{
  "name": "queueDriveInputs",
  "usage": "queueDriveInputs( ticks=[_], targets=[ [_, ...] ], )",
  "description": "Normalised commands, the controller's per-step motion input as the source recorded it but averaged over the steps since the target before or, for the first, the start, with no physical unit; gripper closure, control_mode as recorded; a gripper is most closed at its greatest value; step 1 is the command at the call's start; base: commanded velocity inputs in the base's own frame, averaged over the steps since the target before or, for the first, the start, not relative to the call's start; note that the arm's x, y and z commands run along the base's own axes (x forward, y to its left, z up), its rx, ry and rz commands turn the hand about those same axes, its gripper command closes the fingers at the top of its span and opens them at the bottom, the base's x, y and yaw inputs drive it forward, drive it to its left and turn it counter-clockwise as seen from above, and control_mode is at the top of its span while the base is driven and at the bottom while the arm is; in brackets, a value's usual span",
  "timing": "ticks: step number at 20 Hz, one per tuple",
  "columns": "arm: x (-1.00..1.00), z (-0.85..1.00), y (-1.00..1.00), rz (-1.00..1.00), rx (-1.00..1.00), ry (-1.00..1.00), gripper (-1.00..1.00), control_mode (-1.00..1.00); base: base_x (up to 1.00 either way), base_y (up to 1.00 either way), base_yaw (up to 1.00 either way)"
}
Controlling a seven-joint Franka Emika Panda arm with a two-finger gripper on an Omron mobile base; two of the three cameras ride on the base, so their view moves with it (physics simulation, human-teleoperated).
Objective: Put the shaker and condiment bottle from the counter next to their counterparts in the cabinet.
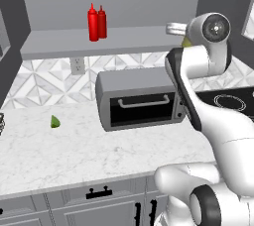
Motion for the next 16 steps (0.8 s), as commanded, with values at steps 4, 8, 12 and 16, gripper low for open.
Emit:
queueDriveInputs(
  ticks=[4, 8, 12, 16],
  targets=[
    [0.4, -0.01, 0.0, -0.06, 0.0, 0.05, 1.0, -1.0, 0.0, 0.0, 0.0],
    [0.42, 0.0, 0.0, -0.09, 0.0, 0.0, 1.0, -1.0, 0.0, 0.0, 0.0],
    [0.42, -0.03, -0.01, -0.09, -0.02, 0.0, 1.0, -1.0, 0.0, 0.0, 0.0],
    [0.47, -0.08, -0.14, -0.07, -0.01, 0.0, 1.0, -1.0, 0.0, 0.0, 0.0]
  ],
)
